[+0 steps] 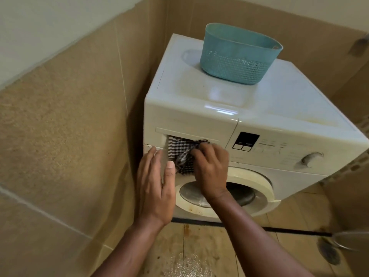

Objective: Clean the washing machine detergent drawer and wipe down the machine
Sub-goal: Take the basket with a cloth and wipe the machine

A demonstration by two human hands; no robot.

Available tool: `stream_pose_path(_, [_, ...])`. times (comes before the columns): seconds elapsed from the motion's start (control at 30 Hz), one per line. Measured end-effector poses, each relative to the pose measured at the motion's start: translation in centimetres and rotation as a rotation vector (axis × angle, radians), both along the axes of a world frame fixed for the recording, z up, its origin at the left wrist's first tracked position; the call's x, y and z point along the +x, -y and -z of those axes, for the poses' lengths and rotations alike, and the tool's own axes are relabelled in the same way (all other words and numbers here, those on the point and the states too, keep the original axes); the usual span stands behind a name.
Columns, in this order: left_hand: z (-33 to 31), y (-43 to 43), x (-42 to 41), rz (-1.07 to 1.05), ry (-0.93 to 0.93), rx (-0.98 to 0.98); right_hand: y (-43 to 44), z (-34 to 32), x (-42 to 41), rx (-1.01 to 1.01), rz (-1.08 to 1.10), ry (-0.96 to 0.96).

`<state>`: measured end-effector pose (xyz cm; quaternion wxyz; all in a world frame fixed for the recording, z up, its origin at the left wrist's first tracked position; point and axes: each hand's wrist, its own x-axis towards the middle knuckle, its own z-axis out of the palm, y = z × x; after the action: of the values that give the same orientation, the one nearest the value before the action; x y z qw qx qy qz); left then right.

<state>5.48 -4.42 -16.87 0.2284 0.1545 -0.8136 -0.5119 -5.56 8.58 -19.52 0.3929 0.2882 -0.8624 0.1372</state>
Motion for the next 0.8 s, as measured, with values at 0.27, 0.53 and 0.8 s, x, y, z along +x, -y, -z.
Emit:
stream_pose_path(0.27, [0.8,-0.4,-0.7,0.091,0.015,-0.119,2.8,3.4,4.6,-0.183,0.24,0.333])
stream_pose_path(0.53, [-0.4,1.5,-1.6,0.024,-0.059,-0.128,12.5,2.5,3.7,-0.383,0.315,0.589])
stream_pose_path(0.8, [-1.4,1.8,-1.4,0.04,-0.015,-0.108,-2.6,3.4,3.4,0.263,0.297,0.32])
